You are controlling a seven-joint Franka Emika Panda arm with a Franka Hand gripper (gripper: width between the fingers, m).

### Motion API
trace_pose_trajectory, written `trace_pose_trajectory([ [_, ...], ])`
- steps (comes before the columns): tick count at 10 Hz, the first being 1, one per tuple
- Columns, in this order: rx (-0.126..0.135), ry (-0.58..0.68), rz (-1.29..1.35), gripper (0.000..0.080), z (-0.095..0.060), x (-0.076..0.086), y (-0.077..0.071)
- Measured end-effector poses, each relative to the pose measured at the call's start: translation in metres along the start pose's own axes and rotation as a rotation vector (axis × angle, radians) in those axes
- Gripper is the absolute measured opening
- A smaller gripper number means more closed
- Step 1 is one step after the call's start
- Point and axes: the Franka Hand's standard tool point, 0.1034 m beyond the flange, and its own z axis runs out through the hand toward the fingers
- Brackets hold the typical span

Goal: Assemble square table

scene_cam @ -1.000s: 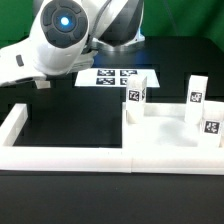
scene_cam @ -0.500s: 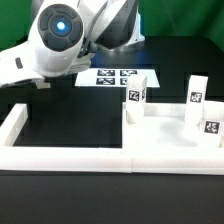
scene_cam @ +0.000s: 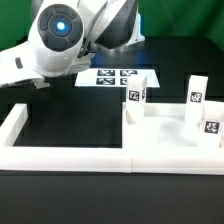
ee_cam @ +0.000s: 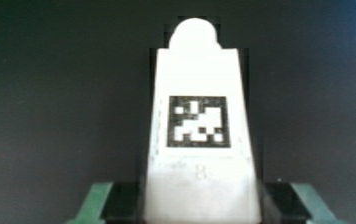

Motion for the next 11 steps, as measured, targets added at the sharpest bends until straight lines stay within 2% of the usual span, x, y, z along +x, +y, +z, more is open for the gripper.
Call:
trace_pose_trajectory([
  [2,0.000,0.000,0.000,0.0287,0.000,0.000,0.000],
  [3,-0.001,-0.001,-0.001,0.0287,-0.005,0.000,0.000],
  [4,0.010,-0.019,-0.007,0.0288,-0.032,-0.005,-0.003],
  [5,-0.006,0.012,-0.021,0.0289,-0.069,-0.004,0.001],
  [6,-0.019,0.042,-0.035,0.0289,-0.099,-0.010,0.005],
  [7,-0.028,0.082,-0.036,0.0289,-0.116,-0.016,0.007],
  [8,-0.021,0.084,-0.034,0.0289,-0.106,-0.015,0.005],
  [9,-0.024,0.090,-0.037,0.0290,-0.103,-0.013,0.007],
  [10,-0.039,0.141,-0.036,0.0290,-0.109,-0.010,0.012],
  [11,-0.041,0.219,-0.025,0.0290,-0.114,-0.008,0.012],
])
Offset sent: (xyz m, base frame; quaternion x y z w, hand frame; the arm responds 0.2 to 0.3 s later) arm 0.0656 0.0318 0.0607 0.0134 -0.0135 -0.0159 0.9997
